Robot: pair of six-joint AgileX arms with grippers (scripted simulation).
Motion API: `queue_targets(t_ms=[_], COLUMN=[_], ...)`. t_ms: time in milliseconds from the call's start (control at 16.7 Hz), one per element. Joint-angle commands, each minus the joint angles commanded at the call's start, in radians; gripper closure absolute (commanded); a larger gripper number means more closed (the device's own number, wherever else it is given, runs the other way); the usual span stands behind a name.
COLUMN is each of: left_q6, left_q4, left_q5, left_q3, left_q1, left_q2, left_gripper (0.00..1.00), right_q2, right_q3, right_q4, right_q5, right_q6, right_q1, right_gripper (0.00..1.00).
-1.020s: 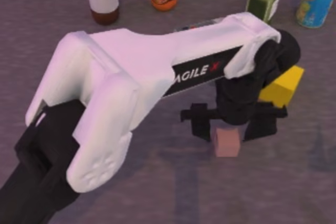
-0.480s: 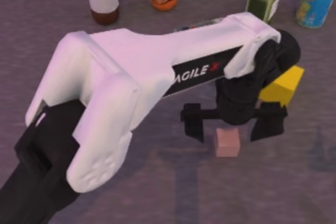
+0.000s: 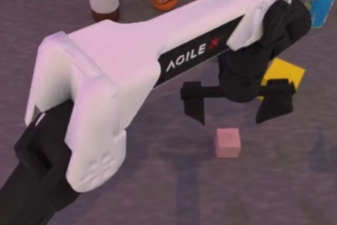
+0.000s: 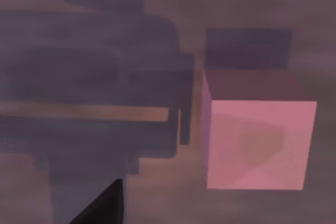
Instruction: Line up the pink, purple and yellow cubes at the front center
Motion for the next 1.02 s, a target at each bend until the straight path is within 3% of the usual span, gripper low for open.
queue_targets(t_ms=[540,780,1020], left_q6=[0.035,0.224,0.537], left_q4=[-0.031,-0.017,0.006], left_q5=[0.0,0.0,0.007], left_q3=[0.03,0.002,-0.063], left_q1=[0.009,0.076,0.189], left_q2=[-0.006,-0.02,-0.047], left_gripper=[0.0,0.0,0.0], right_q2=[0.0,0.0,0.0], right_q3=[0.0,0.0,0.0], right_q4=[0.0,0.0,0.0], right_q5=[0.0,0.0,0.0], right_q6=[0.0,0.0,0.0], right_q1=[0.0,0.0,0.0], right_gripper=[0.0,0.0,0.0])
